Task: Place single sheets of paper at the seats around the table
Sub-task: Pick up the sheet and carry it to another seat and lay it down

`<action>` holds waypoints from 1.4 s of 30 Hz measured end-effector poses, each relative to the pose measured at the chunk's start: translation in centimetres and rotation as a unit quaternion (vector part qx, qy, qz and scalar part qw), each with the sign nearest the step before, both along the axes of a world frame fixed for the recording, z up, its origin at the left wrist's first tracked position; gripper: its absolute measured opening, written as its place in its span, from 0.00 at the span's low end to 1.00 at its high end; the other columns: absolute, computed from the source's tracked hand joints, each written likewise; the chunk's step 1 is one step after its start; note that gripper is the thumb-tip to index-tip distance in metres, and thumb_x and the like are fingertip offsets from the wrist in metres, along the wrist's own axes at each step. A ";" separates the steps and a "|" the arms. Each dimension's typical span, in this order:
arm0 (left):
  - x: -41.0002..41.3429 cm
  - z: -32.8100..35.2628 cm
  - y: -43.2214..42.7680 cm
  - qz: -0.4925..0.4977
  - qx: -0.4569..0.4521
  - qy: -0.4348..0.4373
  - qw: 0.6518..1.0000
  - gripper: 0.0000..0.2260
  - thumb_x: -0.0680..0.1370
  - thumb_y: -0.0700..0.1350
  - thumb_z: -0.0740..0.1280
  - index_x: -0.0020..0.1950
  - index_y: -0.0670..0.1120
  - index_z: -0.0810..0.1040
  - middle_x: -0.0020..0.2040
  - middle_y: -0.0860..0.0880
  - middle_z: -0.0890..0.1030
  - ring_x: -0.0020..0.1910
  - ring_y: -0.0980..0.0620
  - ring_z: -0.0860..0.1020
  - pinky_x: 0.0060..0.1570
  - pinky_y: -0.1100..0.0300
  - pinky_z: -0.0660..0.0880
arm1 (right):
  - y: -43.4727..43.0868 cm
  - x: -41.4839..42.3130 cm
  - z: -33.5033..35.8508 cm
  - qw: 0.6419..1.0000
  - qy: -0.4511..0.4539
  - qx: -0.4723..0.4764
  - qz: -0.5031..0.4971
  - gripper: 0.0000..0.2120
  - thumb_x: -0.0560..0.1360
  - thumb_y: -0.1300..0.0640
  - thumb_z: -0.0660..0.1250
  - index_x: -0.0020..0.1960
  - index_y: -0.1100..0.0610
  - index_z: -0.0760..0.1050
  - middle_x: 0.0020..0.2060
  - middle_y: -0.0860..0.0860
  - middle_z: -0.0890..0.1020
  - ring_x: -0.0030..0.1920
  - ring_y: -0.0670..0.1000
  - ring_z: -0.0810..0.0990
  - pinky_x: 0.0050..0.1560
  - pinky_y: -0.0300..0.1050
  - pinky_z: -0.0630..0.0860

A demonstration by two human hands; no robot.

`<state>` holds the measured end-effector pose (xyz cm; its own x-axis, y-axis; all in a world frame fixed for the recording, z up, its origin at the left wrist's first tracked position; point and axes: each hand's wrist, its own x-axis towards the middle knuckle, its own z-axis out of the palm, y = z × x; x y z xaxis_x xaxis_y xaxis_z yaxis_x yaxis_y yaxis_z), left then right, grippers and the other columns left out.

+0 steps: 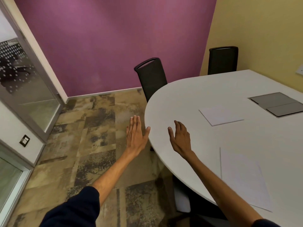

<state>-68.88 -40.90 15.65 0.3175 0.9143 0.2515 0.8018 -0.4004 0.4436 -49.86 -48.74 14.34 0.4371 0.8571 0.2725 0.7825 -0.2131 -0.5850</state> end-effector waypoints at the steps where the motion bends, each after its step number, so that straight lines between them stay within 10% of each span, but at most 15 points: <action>1: -1.1 0.0 0.9 0.001 -0.001 0.001 1.000 0.35 0.81 0.65 0.47 0.80 0.46 0.43 0.81 0.48 0.44 0.79 0.52 0.41 0.77 0.48 0.44 | 0.9 -1.1 -0.2 1.000 0.004 0.001 -0.001 0.28 0.82 0.40 0.49 0.76 0.55 0.60 0.73 0.54 0.66 0.73 0.54 0.65 0.69 0.55 0.65; 19: -3.5 -6.0 21.8 -0.006 -0.069 -0.004 0.998 0.36 0.80 0.66 0.46 0.80 0.46 0.41 0.81 0.47 0.43 0.80 0.50 0.45 0.77 0.48 0.52 | 22.4 -3.6 -4.7 0.999 0.032 -0.034 -0.022 0.28 0.81 0.39 0.47 0.76 0.52 0.60 0.75 0.52 0.65 0.73 0.54 0.65 0.73 0.57 0.65; 42: 26.1 -8.0 47.1 -0.284 -0.087 0.056 0.953 0.33 0.81 0.62 0.48 0.80 0.47 0.42 0.81 0.48 0.41 0.80 0.49 0.46 0.77 0.48 0.45 | 36.9 17.4 -8.6 0.938 0.135 -0.052 -0.315 0.27 0.82 0.42 0.51 0.75 0.57 0.62 0.73 0.54 0.66 0.74 0.54 0.64 0.70 0.50 0.64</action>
<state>-42.82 6.24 7.70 0.7895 0.6120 0.0466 0.5243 -0.7120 0.4671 -32.42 -11.89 5.74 0.9067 0.4218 0.0086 0.3093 -0.6508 -0.6934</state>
